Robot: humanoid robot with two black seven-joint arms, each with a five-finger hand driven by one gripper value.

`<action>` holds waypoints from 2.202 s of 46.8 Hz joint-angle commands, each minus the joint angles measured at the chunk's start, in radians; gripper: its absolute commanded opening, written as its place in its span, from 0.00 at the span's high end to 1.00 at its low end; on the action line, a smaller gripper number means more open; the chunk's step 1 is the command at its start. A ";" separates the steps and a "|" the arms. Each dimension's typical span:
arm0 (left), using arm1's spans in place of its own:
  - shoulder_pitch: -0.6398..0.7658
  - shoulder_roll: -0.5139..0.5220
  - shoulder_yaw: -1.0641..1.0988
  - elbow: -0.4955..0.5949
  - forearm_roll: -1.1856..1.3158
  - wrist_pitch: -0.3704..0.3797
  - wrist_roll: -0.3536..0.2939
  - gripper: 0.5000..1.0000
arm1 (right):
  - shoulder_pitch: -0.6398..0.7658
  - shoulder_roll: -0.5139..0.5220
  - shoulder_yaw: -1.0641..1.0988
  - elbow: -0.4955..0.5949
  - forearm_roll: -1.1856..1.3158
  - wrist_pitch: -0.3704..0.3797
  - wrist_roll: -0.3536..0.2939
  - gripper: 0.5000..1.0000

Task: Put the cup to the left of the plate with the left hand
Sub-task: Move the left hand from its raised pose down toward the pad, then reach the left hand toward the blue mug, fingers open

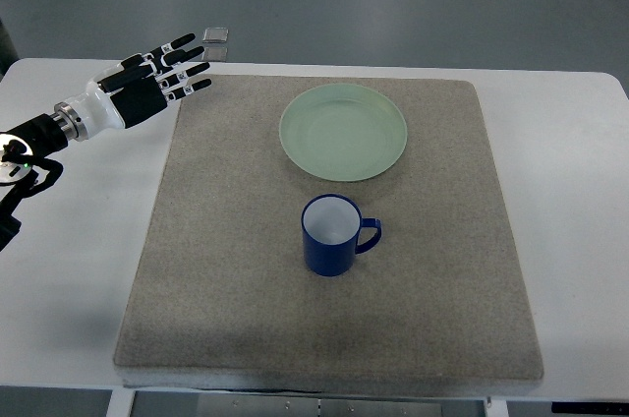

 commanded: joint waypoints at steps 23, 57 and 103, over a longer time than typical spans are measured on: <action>-0.008 0.012 -0.040 0.059 0.004 -0.004 -0.016 0.00 | 0.000 0.000 0.000 0.000 0.000 -0.001 0.000 0.14; 0.152 0.112 -0.035 -0.298 0.630 -0.039 -0.341 0.00 | 0.000 0.000 0.000 0.000 0.000 -0.001 0.000 0.14; 0.353 0.003 0.040 -0.513 0.934 -0.039 -0.478 0.00 | 0.000 0.000 0.000 0.000 0.000 0.000 0.000 0.14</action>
